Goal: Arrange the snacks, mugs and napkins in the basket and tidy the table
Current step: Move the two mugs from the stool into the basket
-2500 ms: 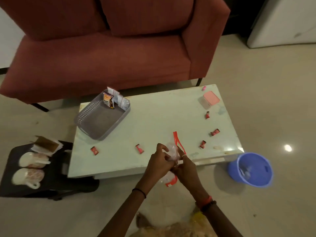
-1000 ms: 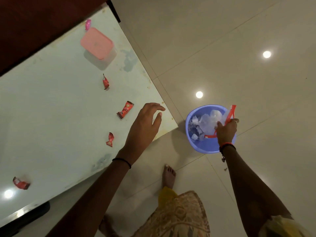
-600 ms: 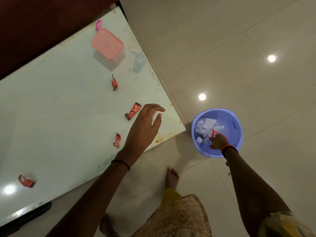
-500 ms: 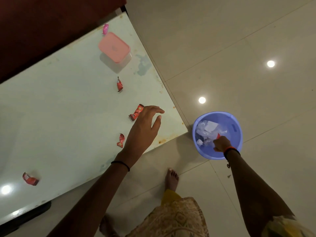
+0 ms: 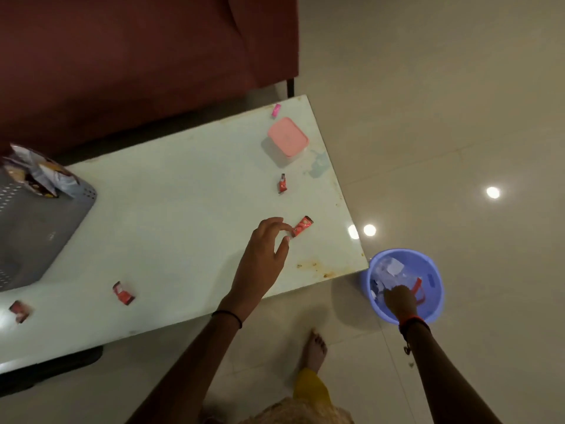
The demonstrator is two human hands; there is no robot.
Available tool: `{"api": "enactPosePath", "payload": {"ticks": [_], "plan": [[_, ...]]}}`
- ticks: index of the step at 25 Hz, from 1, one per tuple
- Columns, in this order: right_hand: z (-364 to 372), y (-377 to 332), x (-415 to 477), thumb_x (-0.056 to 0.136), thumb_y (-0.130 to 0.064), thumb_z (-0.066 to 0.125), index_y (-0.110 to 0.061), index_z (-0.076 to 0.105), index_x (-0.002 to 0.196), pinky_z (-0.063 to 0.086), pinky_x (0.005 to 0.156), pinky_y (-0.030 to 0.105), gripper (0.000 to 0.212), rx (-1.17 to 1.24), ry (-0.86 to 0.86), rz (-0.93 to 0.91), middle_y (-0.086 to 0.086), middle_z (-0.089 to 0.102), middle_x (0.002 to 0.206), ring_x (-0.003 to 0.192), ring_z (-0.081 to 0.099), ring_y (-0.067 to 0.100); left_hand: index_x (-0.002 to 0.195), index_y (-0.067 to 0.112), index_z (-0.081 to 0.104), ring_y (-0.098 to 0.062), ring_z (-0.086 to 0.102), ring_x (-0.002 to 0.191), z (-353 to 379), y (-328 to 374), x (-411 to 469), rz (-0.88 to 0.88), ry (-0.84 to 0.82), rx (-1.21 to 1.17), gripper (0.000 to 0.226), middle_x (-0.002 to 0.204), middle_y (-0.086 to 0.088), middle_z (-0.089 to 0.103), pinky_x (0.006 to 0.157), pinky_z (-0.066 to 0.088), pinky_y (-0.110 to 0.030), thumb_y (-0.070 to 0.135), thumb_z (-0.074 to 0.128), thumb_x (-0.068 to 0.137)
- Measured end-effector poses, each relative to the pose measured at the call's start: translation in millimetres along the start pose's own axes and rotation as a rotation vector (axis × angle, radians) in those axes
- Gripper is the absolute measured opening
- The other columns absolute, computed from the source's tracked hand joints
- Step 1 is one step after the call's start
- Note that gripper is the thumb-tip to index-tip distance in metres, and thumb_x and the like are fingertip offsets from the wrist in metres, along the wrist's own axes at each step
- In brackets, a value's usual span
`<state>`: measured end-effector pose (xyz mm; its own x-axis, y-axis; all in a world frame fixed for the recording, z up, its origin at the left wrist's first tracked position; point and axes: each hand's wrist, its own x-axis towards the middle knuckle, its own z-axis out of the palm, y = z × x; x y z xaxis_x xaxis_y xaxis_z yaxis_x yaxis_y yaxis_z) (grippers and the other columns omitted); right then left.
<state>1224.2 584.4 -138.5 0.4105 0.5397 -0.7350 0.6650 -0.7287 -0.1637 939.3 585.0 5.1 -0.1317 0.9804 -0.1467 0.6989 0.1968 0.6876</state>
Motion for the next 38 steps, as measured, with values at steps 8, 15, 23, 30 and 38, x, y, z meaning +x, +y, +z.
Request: {"api": "enactPosePath", "payload": {"ticks": [8,15,23,30,38], "plan": [[26.6,-72.8,-161.4,0.086,0.001,0.049,0.016,0.064,0.102,0.042,0.091,0.045,0.027,0.174,0.397,-0.457,0.039,0.062,0.102,0.103,0.057,0.048,0.113,0.020,0.057,-0.009,0.046,0.122,-114.2,-69.6,-92.6,-0.162,0.290,-0.041,0.021,0.132,0.003,0.049,0.098,0.035,-0.019,0.018,0.050,0.093],[127.0,-179.3,-336.8,0.086,0.007,0.053,0.010,0.056,0.123,0.033,0.105,0.042,0.037,0.222,0.237,-0.733,0.029,0.046,0.134,0.126,0.040,0.044,0.107,0.017,0.059,-0.012,0.050,0.117,-236.4,-173.8,-218.5,-0.335,0.536,-0.114,0.019,0.124,0.004,0.052,0.101,0.037,-0.023,0.009,0.054,0.090],[291.1,-285.3,-521.6,0.089,0.004,0.050,0.003,0.047,0.135,0.034,0.107,0.037,0.046,0.087,-0.042,-1.013,0.022,0.041,0.140,0.130,0.039,0.037,0.111,0.010,0.059,-0.022,0.051,0.119,-375.0,-297.5,-334.3,-0.511,0.695,-0.143,0.021,0.123,-0.010,0.056,0.098,0.048,-0.042,0.009,0.054,0.090],[414.5,-336.5,-639.3,0.093,-0.009,0.053,0.003,0.042,0.137,0.035,0.108,0.033,0.046,-0.199,-0.293,-1.257,0.019,0.041,0.140,0.131,0.039,0.034,0.116,0.004,0.055,-0.029,0.051,0.117,-451.3,-391.7,-392.6,-0.753,0.821,-0.203,0.026,0.124,-0.018,0.053,0.094,0.039,-0.030,0.009,0.052,0.091],[523.5,-385.3,-679.0,0.095,-0.023,0.052,-0.008,0.028,0.148,0.038,0.112,0.032,0.060,-0.527,-0.444,-1.383,0.013,0.041,0.143,0.131,0.042,0.025,0.128,0.002,0.044,-0.034,0.045,0.125,-492.0,-483.8,-393.9,-1.063,0.945,-0.278,0.046,0.135,-0.021,0.045,0.101,0.044,-0.045,0.007,0.061,0.086]]}}
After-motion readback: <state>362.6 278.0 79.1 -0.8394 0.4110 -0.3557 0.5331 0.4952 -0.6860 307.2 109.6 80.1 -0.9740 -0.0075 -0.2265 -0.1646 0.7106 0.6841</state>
